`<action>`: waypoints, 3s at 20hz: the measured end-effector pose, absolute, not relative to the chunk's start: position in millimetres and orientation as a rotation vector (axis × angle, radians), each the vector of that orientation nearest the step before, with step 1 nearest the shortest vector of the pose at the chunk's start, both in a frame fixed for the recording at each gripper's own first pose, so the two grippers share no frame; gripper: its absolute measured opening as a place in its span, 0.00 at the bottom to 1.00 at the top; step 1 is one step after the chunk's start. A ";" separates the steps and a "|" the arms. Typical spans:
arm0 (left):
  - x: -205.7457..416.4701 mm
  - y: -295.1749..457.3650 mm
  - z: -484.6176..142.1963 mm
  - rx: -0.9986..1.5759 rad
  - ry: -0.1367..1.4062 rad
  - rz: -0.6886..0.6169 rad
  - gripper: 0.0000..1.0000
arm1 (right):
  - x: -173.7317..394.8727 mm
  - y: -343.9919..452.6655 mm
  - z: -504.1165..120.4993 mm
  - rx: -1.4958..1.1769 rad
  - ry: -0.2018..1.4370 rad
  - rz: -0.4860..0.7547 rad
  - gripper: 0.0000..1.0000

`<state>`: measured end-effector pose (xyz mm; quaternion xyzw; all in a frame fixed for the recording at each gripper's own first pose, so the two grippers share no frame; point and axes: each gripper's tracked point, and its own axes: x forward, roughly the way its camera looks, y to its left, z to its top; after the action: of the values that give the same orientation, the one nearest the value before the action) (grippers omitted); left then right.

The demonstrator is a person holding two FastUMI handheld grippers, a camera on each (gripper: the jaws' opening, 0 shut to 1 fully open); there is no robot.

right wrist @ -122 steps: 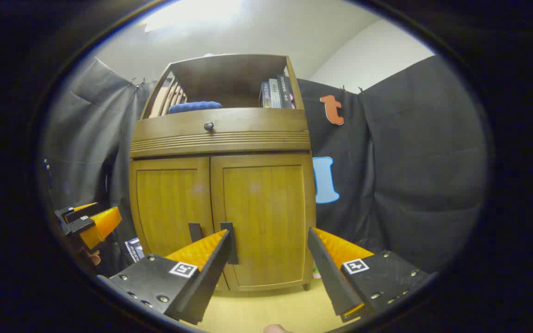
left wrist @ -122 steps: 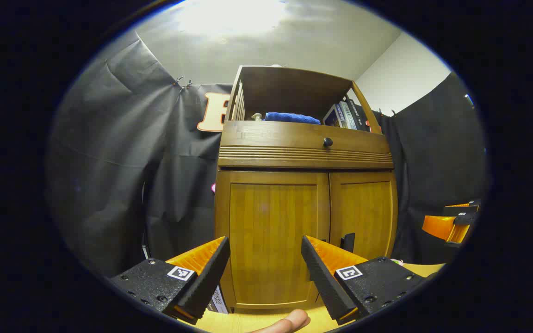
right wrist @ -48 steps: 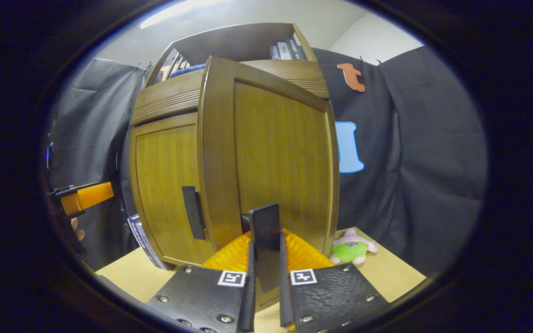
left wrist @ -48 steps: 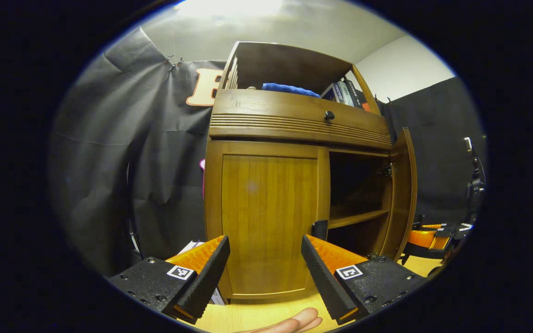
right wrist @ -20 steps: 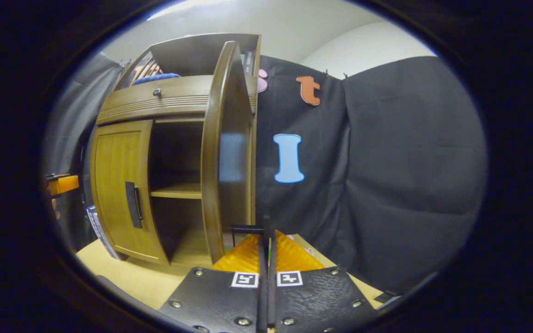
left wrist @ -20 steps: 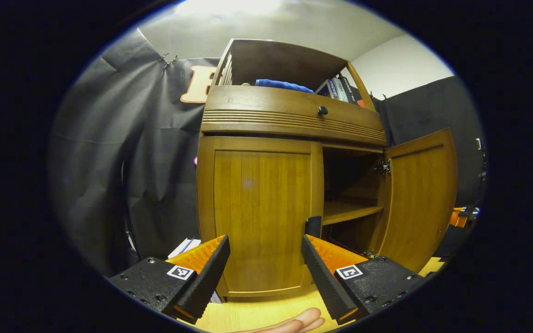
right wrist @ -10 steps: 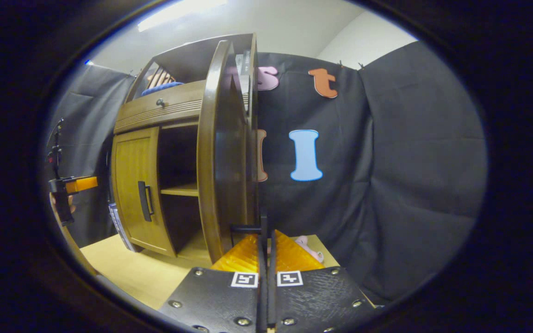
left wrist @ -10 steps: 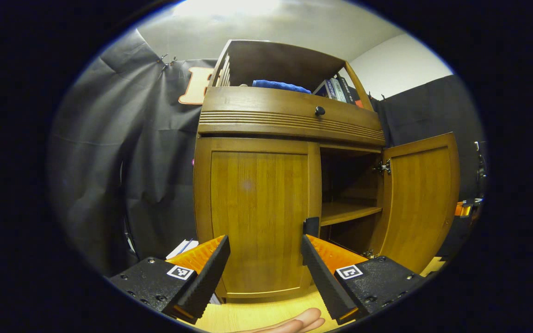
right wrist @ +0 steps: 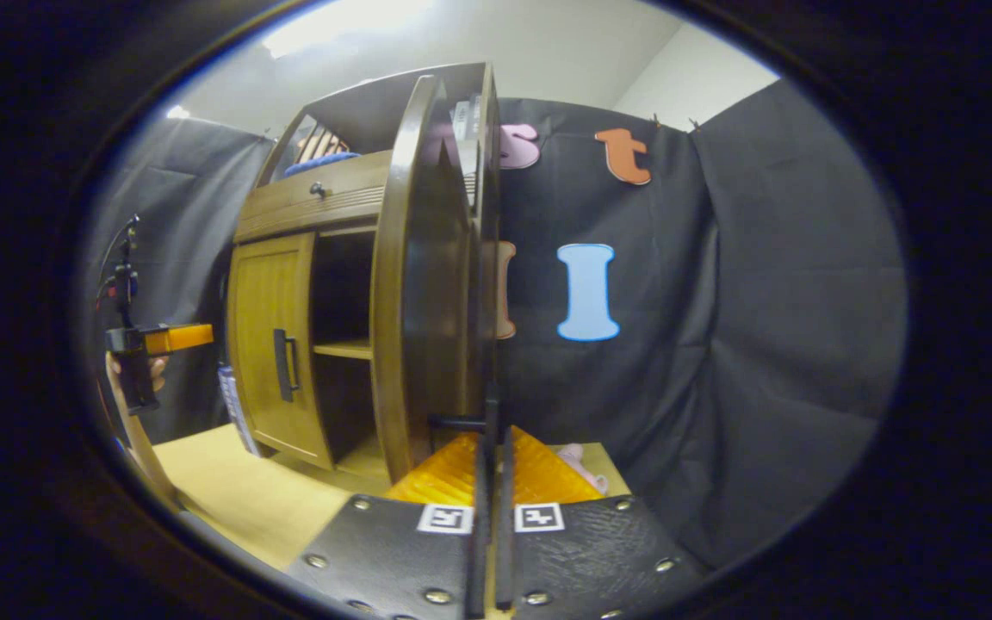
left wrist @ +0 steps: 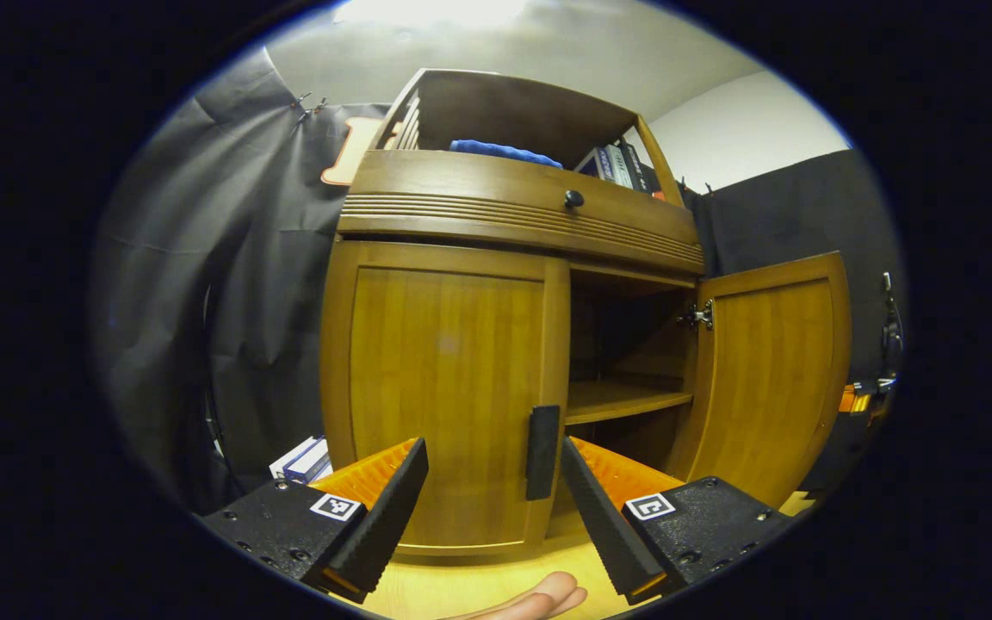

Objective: Open the right door of the double-door shoe cabinet with the right hand, and open the left door with the left hand.

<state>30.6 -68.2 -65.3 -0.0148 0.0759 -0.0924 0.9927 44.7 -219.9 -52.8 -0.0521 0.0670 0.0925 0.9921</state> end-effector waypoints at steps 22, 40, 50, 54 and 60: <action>150.5 -119.3 -140.9 -0.019 0.188 -0.167 0.46 | -70.3 -166.6 51.5 -0.057 -0.101 0.188 1.00; 93.7 -116.5 -99.7 -0.062 0.257 -0.458 0.31 | -61.7 -138.3 10.0 0.013 0.041 0.169 0.98; 47.4 -87.1 -89.3 -0.059 0.249 -0.454 0.30 | -61.3 -128.0 -5.7 0.026 0.060 0.179 0.98; 36.4 -77.6 -87.0 -0.054 0.249 -0.440 0.31 | -63.7 -127.4 -2.5 0.050 0.047 0.170 0.98; 15.2 -51.6 -78.7 -0.027 0.254 -0.375 0.30 | -72.5 -128.1 1.8 0.055 0.032 0.154 0.98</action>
<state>15.2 -51.6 -78.7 -0.0135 0.1260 -0.1858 0.9744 -72.5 -128.1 1.8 0.0275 0.0160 0.0768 0.9965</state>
